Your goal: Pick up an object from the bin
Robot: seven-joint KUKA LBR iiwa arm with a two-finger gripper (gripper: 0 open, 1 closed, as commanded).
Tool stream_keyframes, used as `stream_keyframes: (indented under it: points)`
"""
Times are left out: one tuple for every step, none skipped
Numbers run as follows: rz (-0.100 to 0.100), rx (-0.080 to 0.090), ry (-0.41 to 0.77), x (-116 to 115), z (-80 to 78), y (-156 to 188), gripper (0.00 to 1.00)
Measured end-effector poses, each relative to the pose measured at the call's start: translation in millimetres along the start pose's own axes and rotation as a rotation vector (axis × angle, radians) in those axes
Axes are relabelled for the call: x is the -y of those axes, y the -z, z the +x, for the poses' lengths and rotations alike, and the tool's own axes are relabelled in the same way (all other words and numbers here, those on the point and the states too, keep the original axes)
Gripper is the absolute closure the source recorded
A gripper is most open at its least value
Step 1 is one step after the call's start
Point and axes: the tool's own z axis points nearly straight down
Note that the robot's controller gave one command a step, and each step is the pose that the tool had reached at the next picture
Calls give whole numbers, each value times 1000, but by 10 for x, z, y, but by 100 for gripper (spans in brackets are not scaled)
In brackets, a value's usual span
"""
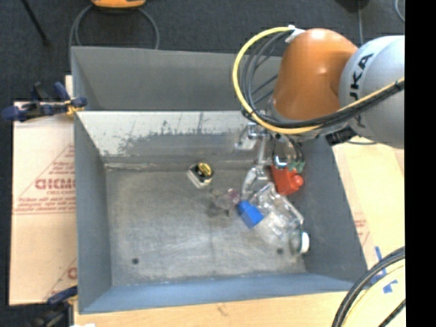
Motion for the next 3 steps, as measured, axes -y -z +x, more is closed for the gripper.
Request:
stream_keyframes:
  points:
    - [1,-5,16,271,-416,-1119,0]
    - [-2,-3,-124,201,-252,-1349,0]
    - [-1,1,-123,203,-264,-1331,100]
